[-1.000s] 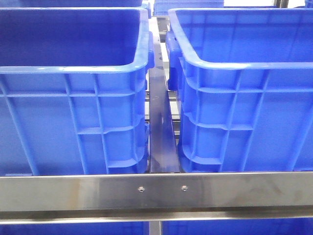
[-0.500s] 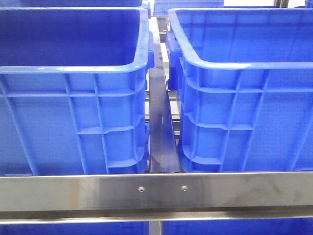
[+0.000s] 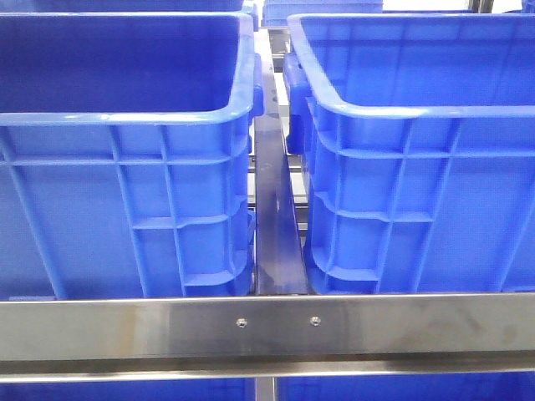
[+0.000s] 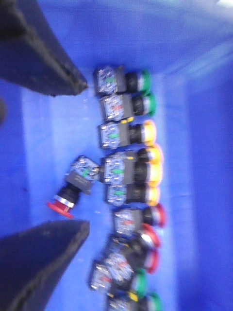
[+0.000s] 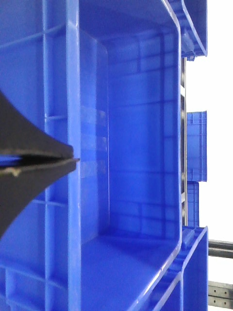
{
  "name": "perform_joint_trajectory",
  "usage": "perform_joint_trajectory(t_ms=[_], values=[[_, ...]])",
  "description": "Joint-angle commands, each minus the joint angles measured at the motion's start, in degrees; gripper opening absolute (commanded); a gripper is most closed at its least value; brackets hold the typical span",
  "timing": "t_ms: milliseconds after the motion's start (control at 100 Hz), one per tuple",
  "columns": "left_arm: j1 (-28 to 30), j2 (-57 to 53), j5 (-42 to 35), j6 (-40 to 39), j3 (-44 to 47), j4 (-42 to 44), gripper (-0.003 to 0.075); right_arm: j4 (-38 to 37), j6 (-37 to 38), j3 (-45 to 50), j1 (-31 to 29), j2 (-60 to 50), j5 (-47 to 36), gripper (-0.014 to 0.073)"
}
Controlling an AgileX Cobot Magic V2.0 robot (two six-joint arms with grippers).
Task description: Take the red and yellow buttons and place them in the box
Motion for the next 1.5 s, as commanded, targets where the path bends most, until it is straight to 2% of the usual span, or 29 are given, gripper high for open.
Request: perform_joint_trajectory(t_ms=[0,230,390,470,770,1170,1490], values=[[-0.1,3.6,0.8,0.6,-5.7,-1.5,0.0547,0.1,-0.4,-1.0,-0.2,-1.3,-4.6,-0.0068],[-0.1,15.5,13.1,0.6,-16.1,-1.8,0.0547,0.1,-0.4,-1.0,-0.2,-1.3,-4.6,-0.0068],[-0.1,23.0,16.5,0.9,-21.6,-3.2,0.0547,0.1,-0.4,-1.0,-0.2,-1.3,-4.6,-0.0068],[-0.1,26.0,16.6,3.3,-23.5,-5.0,0.0547,0.1,-0.4,-1.0,-0.2,-1.3,-4.6,-0.0068],[-0.1,34.3,16.1,3.3,-28.1,-6.0,0.0547,0.1,-0.4,-1.0,-0.2,-1.3,-4.6,-0.0068],[-0.1,41.1,11.5,3.3,-28.3,-6.6,0.0541,0.1,-0.4,-1.0,-0.2,-1.3,-4.6,-0.0068],[-0.1,42.4,9.2,3.3,-28.3,-7.3,0.0403,0.1,-0.4,-1.0,-0.2,-1.3,-4.6,-0.0068]])
